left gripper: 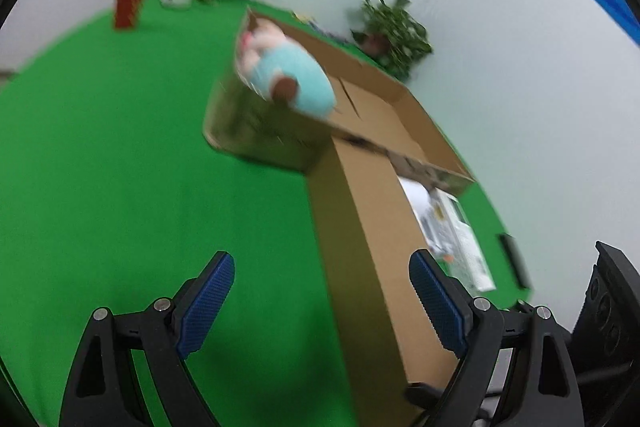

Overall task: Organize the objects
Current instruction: 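Move both tools to the long cardboard insert tray on the table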

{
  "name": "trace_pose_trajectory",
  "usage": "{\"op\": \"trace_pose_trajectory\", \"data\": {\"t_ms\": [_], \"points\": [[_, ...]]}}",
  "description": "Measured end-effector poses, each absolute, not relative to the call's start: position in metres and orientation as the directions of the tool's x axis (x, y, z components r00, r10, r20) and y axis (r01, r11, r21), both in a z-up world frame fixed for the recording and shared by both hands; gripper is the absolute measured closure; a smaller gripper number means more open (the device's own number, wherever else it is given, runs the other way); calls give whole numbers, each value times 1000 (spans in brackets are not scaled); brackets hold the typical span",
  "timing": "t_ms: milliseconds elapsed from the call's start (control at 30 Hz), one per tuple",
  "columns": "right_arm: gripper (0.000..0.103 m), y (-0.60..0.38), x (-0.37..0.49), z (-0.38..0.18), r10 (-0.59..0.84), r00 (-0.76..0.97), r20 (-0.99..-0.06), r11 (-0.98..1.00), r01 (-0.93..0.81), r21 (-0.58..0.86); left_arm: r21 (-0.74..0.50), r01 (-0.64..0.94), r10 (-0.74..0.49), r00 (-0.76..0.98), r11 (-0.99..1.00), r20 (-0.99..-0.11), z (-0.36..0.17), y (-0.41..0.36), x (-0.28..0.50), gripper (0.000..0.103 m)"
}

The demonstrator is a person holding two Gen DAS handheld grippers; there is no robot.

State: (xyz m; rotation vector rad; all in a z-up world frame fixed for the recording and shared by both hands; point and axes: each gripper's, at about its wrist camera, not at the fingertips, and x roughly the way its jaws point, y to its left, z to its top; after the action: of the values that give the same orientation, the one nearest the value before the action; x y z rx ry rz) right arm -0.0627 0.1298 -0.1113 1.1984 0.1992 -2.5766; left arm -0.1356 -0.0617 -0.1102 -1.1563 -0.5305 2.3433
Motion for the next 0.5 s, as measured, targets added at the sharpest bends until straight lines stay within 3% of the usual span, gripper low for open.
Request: {"op": "trace_pose_trajectory", "data": {"t_ms": [100,267,367,500], "points": [[15,123,-59,-117,-114,-625,-772,-950,295,-99,-575,-234,605,-495,-784,-623,-121,-61,-142,14],[13,122,-57,-120,-80,-632,-771,-958,263,-116,-602,-257,645,-452,-756,-616,-131,-52,-146,14],[7,120,-61,-130,-75,-611,-788,-956,268,-117,-616,-263,662,-429,-743,-615,-138,-44,-147,14],[9,121,-59,-131,-88,-622,-778,-959,264,-102,-623,-265,671,-410,-736,-618,-144,-41,-143,14]]}}
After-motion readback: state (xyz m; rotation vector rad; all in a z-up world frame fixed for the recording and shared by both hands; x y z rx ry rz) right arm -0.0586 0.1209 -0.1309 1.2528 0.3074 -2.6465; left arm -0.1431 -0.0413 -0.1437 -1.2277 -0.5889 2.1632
